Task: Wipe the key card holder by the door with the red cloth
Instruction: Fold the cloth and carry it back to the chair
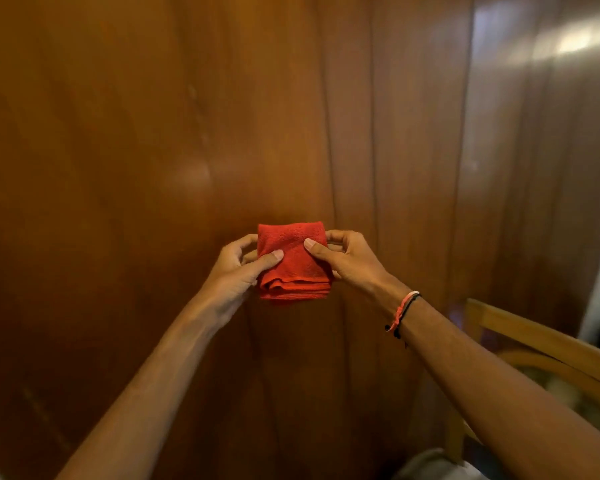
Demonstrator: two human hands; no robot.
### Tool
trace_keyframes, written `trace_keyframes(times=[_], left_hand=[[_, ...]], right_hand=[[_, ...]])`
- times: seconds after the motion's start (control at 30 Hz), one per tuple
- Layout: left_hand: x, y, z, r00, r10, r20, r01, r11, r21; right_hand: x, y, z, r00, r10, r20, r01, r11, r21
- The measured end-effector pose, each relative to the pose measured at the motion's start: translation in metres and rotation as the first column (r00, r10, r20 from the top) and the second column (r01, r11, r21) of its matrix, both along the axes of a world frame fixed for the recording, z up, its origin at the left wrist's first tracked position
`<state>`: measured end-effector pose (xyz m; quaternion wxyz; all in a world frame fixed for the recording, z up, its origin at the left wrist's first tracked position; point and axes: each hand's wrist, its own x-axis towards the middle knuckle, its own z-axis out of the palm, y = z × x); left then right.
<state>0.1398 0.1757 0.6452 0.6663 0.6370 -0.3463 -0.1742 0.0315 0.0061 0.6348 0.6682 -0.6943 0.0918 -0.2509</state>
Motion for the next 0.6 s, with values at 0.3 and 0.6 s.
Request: trace_keyframes(times=[0.3,0.6], left_hand=[[-0.044,-0.133,-0.157,0.951,-0.188,-0.244,0.267,0.9,0.344],[-0.1,-0.201,-0.386,0.895,-0.151,-0.419,0.413,0.631,0.657]], right_hand=[[-0.089,-0.109,-0.147,0.89,-0.106,-0.443,0.159,0.984,0.084],[-0.161,-0.151,-0.365,0.678,-0.007,-0.735,0.311,0.909,0.278]])
